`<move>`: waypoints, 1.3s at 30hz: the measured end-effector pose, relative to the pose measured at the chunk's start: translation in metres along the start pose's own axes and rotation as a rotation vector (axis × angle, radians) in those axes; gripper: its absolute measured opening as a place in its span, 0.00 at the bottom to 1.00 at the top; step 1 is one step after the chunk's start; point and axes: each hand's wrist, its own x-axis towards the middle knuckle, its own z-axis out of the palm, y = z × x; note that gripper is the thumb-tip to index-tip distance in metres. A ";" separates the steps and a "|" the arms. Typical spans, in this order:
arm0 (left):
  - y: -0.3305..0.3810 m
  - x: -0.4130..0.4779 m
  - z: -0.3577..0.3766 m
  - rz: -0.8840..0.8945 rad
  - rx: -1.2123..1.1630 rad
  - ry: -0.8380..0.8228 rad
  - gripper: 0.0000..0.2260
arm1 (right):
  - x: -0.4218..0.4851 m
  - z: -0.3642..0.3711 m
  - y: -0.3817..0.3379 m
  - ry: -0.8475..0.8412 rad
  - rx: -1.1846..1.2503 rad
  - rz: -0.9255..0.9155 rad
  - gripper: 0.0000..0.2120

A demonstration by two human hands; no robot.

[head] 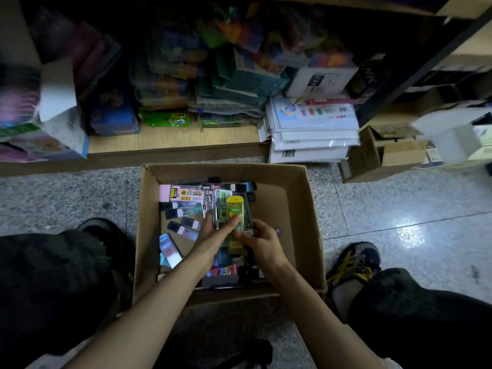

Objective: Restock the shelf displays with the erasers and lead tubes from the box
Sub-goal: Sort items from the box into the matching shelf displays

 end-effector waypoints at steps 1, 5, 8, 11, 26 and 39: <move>0.004 -0.004 0.003 0.034 -0.006 -0.006 0.44 | -0.004 0.003 -0.005 -0.002 -0.025 -0.041 0.09; 0.025 -0.022 0.011 0.146 -0.114 0.000 0.19 | -0.020 0.011 -0.024 0.010 -0.055 -0.211 0.07; 0.041 -0.038 0.019 0.227 -0.203 -0.015 0.11 | -0.033 0.013 -0.041 0.007 0.006 -0.295 0.11; 0.061 -0.053 0.023 0.270 -0.272 -0.049 0.13 | -0.044 0.009 -0.061 0.053 0.023 -0.380 0.11; 0.189 -0.123 0.045 0.580 -0.229 -0.187 0.10 | -0.105 -0.017 -0.200 0.150 -0.207 -0.702 0.11; 0.313 -0.158 0.035 0.835 -0.025 -0.157 0.15 | -0.137 -0.049 -0.350 0.337 -0.282 -0.975 0.06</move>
